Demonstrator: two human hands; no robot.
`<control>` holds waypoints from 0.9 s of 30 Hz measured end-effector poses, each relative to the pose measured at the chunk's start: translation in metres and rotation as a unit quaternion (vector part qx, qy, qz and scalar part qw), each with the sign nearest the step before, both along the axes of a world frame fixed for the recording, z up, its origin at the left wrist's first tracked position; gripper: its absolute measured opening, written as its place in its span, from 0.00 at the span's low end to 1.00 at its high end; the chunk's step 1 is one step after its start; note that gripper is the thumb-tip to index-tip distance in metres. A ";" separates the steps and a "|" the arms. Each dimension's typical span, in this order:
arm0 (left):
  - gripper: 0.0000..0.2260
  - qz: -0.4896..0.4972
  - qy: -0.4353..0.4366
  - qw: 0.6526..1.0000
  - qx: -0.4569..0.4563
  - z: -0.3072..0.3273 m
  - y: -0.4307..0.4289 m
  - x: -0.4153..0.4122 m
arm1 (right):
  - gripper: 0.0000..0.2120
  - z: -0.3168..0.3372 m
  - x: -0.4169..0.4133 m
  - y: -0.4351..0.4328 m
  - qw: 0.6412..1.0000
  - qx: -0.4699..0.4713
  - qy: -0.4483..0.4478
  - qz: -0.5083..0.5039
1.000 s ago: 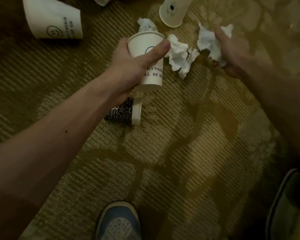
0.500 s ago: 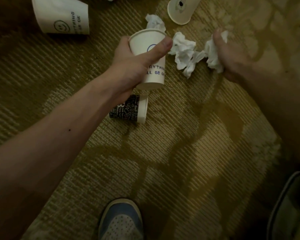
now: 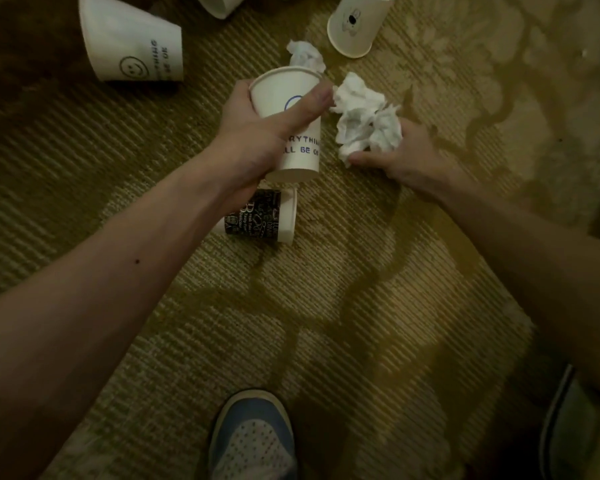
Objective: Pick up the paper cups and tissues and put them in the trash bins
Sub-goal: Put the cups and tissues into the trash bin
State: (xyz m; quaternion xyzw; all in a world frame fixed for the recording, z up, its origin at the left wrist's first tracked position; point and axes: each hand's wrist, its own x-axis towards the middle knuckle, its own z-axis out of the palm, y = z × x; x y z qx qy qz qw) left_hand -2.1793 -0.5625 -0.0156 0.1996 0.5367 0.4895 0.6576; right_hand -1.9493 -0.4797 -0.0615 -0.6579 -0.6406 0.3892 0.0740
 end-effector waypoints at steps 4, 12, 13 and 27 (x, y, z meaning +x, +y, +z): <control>0.36 0.002 0.012 1.000 -0.002 0.002 -0.005 -0.007 | 0.18 0.001 -0.003 -0.011 1.000 0.007 -0.020 -0.019; 0.33 0.002 0.009 1.000 0.009 0.011 -0.010 -0.010 | 0.09 0.020 0.000 -0.034 0.990 -0.017 0.074 -0.120; 0.33 -0.001 0.012 1.000 0.009 0.012 -0.011 -0.009 | 0.10 0.023 0.001 -0.038 0.984 -0.029 0.099 -0.142; 0.40 -0.004 0.033 0.999 -0.005 0.009 -0.015 -0.012 | 0.06 0.041 -0.006 -0.007 0.961 -0.039 0.161 -0.220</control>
